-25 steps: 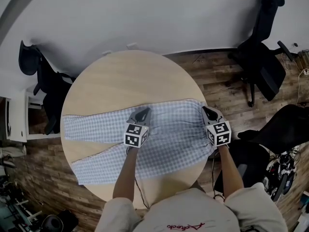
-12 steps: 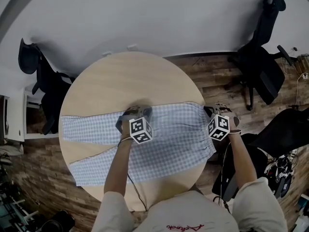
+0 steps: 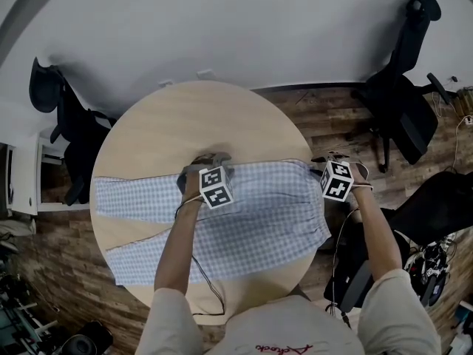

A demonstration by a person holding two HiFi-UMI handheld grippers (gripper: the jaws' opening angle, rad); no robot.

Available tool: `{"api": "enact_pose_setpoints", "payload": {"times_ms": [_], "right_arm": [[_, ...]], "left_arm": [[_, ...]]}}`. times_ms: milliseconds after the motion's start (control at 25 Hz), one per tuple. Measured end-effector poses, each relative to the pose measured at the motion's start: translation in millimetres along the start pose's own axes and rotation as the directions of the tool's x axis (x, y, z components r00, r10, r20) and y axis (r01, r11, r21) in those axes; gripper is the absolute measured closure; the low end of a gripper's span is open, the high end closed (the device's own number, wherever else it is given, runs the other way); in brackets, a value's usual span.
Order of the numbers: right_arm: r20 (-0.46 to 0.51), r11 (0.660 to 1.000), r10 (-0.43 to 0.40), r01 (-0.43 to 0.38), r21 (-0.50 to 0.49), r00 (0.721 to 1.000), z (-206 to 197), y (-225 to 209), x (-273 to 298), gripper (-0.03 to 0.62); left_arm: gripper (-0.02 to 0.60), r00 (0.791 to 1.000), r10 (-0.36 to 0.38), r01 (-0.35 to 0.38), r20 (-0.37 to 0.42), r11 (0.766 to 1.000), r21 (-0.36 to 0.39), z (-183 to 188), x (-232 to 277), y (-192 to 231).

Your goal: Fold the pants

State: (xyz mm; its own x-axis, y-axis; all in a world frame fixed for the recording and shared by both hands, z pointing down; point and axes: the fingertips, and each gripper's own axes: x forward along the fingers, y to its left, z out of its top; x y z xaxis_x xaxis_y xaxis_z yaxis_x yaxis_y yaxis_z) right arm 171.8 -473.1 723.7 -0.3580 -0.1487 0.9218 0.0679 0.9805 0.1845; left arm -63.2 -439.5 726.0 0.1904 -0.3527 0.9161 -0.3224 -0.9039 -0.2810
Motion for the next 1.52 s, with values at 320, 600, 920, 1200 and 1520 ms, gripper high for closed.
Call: {"api": "enact_pose_setpoints", "payload": {"times_ms": [320, 600, 920, 1200, 1520], "right_arm": [[-0.001, 0.987, 0.16, -0.16, 0.012, 0.987, -2.0, 2.9, 5.7, 0.499], [0.044, 0.965, 0.25, -0.253, 0.074, 0.967, -2.4, 3.9, 7.1, 0.525], [0.015, 0.987, 0.16, -0.16, -0.02, 0.987, -0.3, 1.2, 0.9, 0.543], [0.056, 0.997, -0.029, 0.033, -0.071, 0.998, 6.0, -3.8, -33.0, 0.542], [0.107, 0.948, -0.272, 0.286, -0.143, 0.956, 17.4, 22.8, -76.2, 0.542]], "left_arm": [[0.449, 0.996, -0.08, 0.08, -0.029, 0.997, 0.003, -3.7, 12.9, -6.1], [0.538, 0.992, -0.129, 0.129, -0.014, 0.992, -0.002, -2.9, 13.9, -15.8], [0.543, 0.995, -0.102, 0.102, 0.003, 0.995, -0.02, -3.7, 3.7, -11.6], [0.543, 0.998, 0.008, -0.006, 0.055, 1.0, -0.025, 6.0, -41.7, -8.1], [0.543, 0.988, 0.125, -0.124, 0.087, 0.992, -0.01, 11.0, -90.2, -42.8]]}}
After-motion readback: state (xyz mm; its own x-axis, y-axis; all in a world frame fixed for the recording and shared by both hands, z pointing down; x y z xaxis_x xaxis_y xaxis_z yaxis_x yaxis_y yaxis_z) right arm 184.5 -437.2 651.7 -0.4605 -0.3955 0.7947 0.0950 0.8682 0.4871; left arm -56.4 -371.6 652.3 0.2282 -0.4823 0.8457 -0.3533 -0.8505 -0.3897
